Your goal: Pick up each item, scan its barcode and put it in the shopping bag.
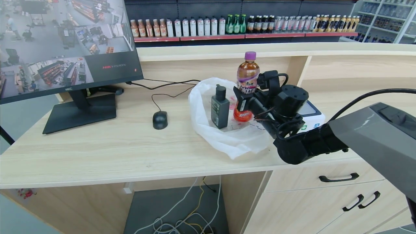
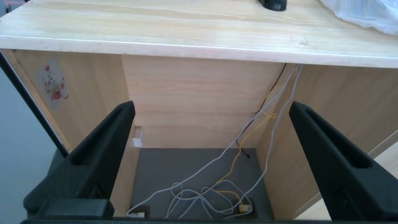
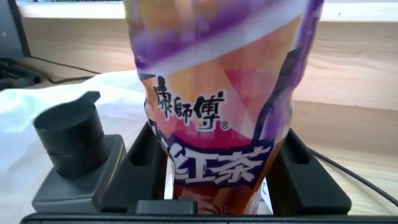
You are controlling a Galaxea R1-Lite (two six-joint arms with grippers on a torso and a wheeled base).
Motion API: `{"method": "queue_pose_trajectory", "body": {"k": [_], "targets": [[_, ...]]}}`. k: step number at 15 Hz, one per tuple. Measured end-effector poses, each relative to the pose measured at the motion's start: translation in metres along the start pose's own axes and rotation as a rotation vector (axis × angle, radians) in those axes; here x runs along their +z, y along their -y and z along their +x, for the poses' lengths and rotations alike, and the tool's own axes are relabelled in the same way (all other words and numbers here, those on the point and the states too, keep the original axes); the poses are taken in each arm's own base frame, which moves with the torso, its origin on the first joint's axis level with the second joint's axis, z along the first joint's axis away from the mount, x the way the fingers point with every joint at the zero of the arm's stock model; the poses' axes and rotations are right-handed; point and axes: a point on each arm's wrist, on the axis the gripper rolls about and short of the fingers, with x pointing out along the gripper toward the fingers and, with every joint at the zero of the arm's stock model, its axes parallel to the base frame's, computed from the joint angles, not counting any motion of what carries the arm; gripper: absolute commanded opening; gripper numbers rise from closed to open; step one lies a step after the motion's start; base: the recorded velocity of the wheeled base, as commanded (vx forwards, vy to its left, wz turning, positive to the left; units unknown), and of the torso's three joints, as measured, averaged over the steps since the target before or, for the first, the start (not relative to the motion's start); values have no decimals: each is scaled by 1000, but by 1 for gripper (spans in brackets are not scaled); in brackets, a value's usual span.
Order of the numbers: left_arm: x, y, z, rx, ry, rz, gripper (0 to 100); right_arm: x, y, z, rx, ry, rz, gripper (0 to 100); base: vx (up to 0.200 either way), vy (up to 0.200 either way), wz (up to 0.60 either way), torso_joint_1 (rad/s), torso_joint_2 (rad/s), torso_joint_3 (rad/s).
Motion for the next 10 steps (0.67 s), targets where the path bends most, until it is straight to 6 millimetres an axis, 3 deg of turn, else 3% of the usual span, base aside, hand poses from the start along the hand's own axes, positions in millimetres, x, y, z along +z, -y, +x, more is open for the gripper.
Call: {"method": "queue_pose_trajectory", "body": {"k": [10], "targets": [[0, 0, 0, 0, 0, 0, 100, -22, 6, 1, -15, -41, -8, 0, 0, 0, 0, 0, 0, 0]]}}
